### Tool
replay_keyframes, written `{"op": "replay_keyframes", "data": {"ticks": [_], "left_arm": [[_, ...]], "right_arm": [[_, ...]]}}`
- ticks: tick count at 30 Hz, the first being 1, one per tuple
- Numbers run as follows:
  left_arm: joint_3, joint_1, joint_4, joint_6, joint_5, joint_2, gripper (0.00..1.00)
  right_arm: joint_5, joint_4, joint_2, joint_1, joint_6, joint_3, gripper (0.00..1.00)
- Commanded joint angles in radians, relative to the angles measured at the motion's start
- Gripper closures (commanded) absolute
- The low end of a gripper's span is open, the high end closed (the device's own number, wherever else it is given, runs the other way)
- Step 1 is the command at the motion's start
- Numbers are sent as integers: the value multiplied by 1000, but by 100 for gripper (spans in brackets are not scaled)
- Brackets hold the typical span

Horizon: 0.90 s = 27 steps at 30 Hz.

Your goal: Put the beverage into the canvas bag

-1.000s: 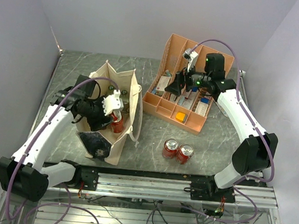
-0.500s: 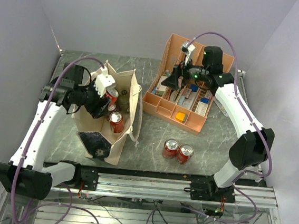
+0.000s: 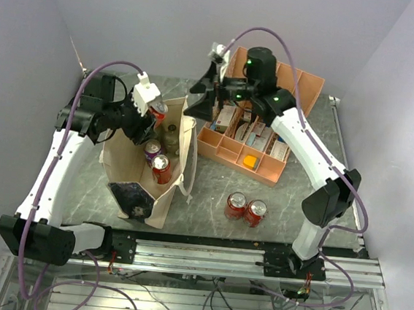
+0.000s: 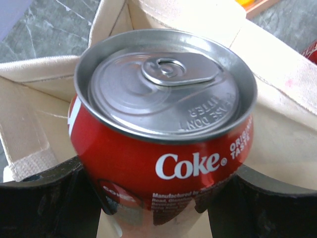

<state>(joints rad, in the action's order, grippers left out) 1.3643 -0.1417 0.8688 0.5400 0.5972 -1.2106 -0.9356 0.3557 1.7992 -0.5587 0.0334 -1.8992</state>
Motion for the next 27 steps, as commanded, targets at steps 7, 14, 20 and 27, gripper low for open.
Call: {"op": "replay_keyframes", "data": {"ticks": [7,14,20,27], "left_arm": [[21,3,-222,-97,149,14,93],[11,-16,-216,-73,178,28,93],[-8,-47,-173,-26,186,40,93],[-16,-54,-163,-23,190,40,93]], "right_arm": [[-19,-175,80,-107,-137,-53,1],[6,-207,131,-133,-200,-99,0],[-23,-228,138,-149,-210,-100,5],[-34,-227,141,-165,-193,-107,6]]}}
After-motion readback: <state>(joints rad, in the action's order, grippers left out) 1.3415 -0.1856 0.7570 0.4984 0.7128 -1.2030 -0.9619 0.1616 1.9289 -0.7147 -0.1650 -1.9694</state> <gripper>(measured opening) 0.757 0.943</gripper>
